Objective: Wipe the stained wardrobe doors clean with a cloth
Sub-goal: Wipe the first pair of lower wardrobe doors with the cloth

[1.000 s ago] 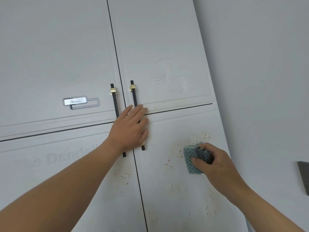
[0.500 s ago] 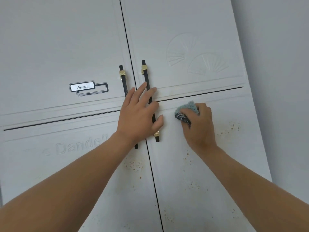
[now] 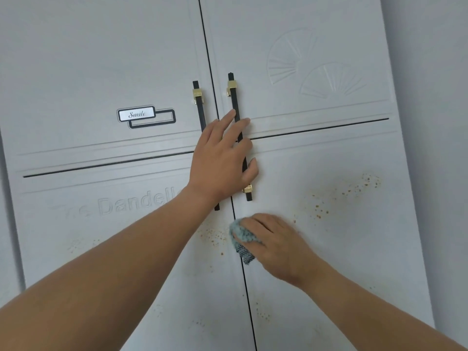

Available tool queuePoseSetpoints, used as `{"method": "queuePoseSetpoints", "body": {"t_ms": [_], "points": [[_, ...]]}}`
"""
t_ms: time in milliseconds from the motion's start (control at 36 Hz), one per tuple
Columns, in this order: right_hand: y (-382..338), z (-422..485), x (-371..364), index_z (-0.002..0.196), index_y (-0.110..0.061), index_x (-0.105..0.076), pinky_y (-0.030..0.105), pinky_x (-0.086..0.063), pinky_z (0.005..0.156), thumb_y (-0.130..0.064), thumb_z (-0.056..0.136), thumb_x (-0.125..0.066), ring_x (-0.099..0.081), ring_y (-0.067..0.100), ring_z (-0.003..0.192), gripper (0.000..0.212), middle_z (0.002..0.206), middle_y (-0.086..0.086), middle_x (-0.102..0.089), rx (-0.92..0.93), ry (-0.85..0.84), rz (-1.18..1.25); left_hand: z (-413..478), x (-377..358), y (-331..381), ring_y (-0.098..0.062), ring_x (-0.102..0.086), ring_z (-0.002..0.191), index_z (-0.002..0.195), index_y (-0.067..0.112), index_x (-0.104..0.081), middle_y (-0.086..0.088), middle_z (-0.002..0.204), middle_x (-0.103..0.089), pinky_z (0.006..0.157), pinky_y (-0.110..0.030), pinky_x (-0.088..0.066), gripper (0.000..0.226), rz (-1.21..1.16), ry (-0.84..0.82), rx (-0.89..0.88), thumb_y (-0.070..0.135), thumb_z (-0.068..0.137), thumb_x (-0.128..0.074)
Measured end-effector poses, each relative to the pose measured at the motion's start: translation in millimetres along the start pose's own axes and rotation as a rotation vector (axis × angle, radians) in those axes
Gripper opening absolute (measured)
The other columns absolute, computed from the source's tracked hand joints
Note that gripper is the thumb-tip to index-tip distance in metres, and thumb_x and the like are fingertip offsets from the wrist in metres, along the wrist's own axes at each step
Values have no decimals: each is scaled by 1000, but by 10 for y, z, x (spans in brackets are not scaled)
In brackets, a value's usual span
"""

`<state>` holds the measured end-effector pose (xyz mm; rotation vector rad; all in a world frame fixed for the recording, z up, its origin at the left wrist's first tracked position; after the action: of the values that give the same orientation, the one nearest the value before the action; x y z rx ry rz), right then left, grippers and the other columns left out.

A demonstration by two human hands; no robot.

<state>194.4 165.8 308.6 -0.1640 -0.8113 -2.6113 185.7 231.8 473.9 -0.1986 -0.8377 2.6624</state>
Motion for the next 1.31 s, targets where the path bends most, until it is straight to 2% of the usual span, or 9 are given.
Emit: {"method": "queuePoseSetpoints", "body": {"t_ms": [111,250,472,722,917,1028,1139,1250,1306], "points": [[344,-30,154,120,-10,-71,41,-54,89,-8,89,-50,-52,29,106,38,121,10,-58,-338,128,48,-5,-16,-10,-36,-48,144,91,11,-75,-7,140,-65,117,-49,-36,28,-7,8,11,36,89,-62],[-7,-76,44,121,-14,-69,39,-52,92,-14,90,-55,-51,26,113,34,126,8,-57,17,-133,41,-2,105,-41,-33,-48,144,108,10,-73,-11,147,-59,119,-51,-34,27,-94,44,53,31,99,-60],[1317,-427,934,119,-3,-67,47,-54,83,4,84,-62,-54,38,102,36,112,22,-57,-737,356,61,-557,391,-674,-31,-32,154,152,7,-46,-12,163,-41,128,-52,-18,55,-3,-2,406,29,102,-47],[1680,-190,739,122,-2,-69,47,-51,91,6,84,-66,-54,43,107,38,118,24,-59,-868,333,46,-588,163,-663,-26,-15,161,163,15,-30,-7,172,-25,130,-55,-11,64,114,-213,360,41,105,-28],[796,-134,372,118,-2,-71,45,-58,82,-9,87,-52,-55,32,101,37,116,14,-61,-260,89,-17,-608,186,-640,-26,-14,161,163,15,-29,-7,172,-25,130,-53,-11,65,149,-216,364,40,103,-30],[983,-226,481,118,-2,-71,45,-56,79,-6,85,-46,-51,34,99,42,114,18,-62,-516,224,-76,-608,174,-632,-28,-16,160,163,14,-30,-8,171,-26,129,-54,-12,64,153,-226,369,38,104,-31],[588,-171,310,115,0,-71,44,-56,78,-11,101,-42,-56,32,96,34,114,16,-66,-221,98,-79,-610,184,-630,-29,-18,160,162,14,-31,-9,171,-27,129,-54,-12,63,147,-219,365,37,104,-33],[804,-221,408,117,-1,-71,44,-56,80,-9,87,-49,-51,33,99,38,114,18,-63,-472,182,-38,-614,174,-641,-29,-17,160,163,14,-30,-9,171,-26,129,-54,-12,64,151,-231,364,38,104,-32],[625,-198,351,117,-1,-71,44,-56,80,-10,91,-50,-51,31,99,35,115,18,-64,-368,131,-47,-613,165,-639,-28,-15,161,164,14,-28,-8,172,-24,129,-54,-11,65,145,-250,367,39,103,-30]]}}
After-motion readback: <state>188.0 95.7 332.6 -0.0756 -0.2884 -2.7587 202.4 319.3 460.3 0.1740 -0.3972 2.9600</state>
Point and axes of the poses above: each hand's wrist, its own z-axis towards the middle knuckle, its own x-axis out of the back of the hand, y = z × x, the point moved 8 cm from there along z, towards the middle knuckle
